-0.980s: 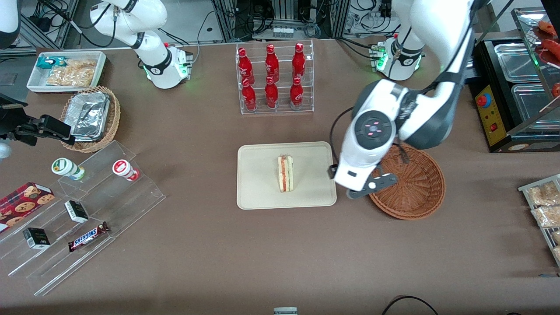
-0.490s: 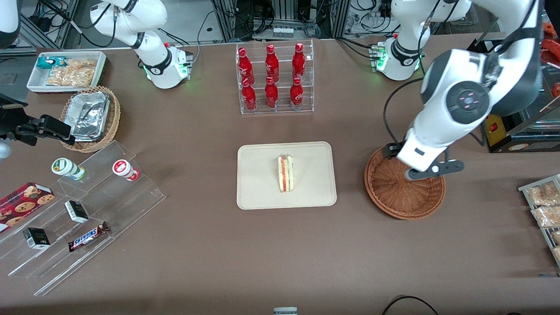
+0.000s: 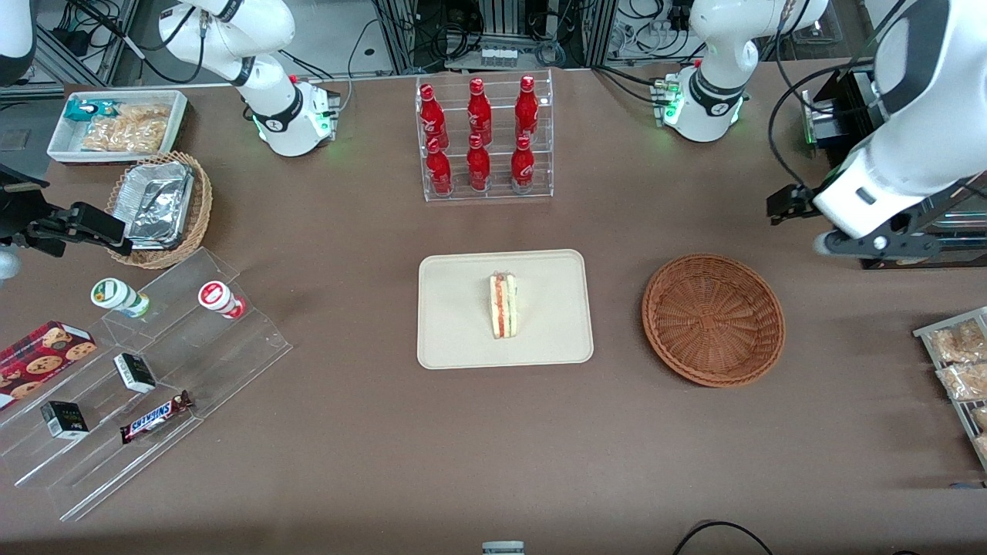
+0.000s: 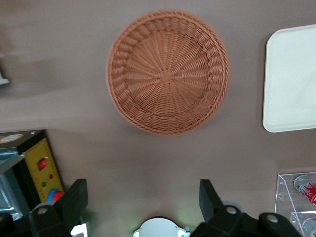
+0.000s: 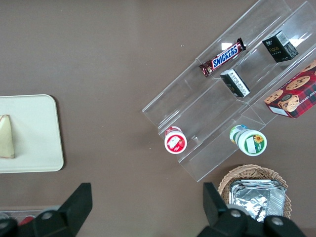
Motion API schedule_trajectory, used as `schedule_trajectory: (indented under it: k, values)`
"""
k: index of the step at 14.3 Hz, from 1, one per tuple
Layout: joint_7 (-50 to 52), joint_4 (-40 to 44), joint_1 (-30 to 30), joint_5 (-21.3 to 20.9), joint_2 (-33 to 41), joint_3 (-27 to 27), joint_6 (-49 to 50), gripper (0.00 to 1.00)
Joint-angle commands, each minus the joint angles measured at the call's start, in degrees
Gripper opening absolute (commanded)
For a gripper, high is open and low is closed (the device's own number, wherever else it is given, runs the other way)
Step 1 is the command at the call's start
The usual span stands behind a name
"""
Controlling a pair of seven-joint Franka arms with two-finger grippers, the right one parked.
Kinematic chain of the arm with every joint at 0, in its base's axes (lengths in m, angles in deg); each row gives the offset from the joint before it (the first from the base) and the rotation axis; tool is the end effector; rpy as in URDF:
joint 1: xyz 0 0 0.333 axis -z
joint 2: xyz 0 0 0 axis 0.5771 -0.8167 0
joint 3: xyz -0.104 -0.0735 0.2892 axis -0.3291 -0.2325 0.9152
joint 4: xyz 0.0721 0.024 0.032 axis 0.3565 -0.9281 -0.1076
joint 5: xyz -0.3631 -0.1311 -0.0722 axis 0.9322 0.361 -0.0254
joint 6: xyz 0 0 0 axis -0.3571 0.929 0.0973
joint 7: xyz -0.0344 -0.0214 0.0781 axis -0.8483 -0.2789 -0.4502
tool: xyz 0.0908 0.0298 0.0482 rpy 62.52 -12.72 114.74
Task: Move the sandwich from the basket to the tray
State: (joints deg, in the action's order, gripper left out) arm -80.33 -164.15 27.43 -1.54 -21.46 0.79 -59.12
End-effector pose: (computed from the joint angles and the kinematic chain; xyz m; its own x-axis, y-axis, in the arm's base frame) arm 0.5276 -0.0619 0.5720 0.9844 -0.0865 -0.1532 -0.0954 -0.9941 -0.0517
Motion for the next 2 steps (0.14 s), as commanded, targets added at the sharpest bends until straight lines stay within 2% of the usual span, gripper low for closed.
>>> schedule_trajectory:
  k: [1, 2]
  values:
    - [-0.9, 2.2, -0.1, 0.0, 1.7, 0.6, 0.8, 1.00]
    - [-0.8, 2.8, 0.0, 0.0, 1.7, 1.2, 0.8, 1.00]
